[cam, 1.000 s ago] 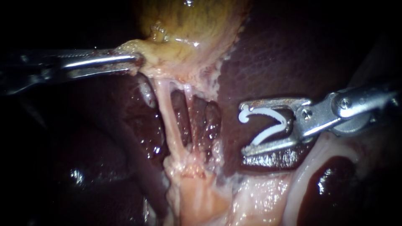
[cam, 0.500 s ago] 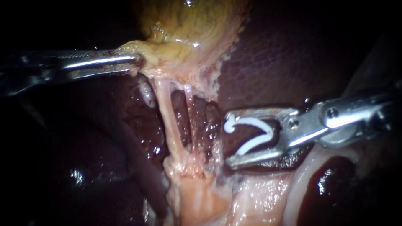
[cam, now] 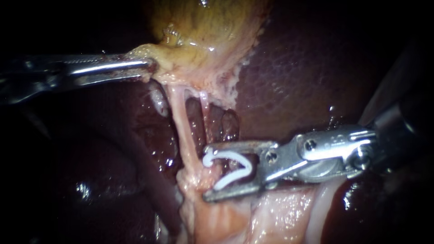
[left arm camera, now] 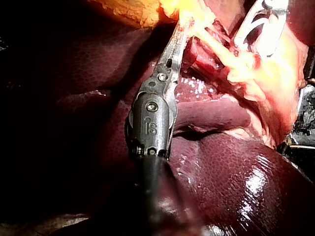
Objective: Clipping first clip left tube
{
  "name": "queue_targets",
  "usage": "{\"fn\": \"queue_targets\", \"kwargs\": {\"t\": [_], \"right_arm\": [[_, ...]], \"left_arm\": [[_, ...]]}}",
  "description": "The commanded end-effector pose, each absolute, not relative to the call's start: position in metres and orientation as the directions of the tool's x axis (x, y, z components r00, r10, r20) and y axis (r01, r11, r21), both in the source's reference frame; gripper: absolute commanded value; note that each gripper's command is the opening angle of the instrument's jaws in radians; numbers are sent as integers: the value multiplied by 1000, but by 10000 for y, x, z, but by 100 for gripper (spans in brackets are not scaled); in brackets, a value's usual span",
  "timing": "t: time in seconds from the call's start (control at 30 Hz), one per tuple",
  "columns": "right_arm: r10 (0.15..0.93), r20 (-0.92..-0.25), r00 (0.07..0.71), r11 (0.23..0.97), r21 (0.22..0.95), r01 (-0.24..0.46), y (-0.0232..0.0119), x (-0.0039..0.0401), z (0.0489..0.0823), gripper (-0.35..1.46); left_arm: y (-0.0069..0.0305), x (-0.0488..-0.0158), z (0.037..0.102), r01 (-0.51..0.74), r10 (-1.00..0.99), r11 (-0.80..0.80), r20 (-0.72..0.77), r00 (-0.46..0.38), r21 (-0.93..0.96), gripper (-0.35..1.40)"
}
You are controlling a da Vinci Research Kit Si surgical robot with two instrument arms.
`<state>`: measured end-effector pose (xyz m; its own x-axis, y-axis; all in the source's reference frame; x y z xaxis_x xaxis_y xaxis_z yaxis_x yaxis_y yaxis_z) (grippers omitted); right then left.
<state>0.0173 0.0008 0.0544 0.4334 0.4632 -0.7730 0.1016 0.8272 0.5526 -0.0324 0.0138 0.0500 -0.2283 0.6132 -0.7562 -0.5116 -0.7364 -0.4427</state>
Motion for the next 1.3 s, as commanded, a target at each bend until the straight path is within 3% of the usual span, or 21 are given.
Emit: {"fn": "queue_targets", "kwargs": {"t": [0.03,0.5,1.3], "right_arm": [[469,-772,430,826,556,98,8,174,546,49],[515,-740,433,802,594,62,16,181,600,50],[536,-739,409,778,620,100,8,243,621,50]], "left_arm": [[138,-325,500,-512,613,-736,-756,-229,-442,-35],[137,-326,500,-513,613,-736,-757,-229,-441,-35],[136,-327,500,-515,613,-736,-756,-229,-440,-35]]}}
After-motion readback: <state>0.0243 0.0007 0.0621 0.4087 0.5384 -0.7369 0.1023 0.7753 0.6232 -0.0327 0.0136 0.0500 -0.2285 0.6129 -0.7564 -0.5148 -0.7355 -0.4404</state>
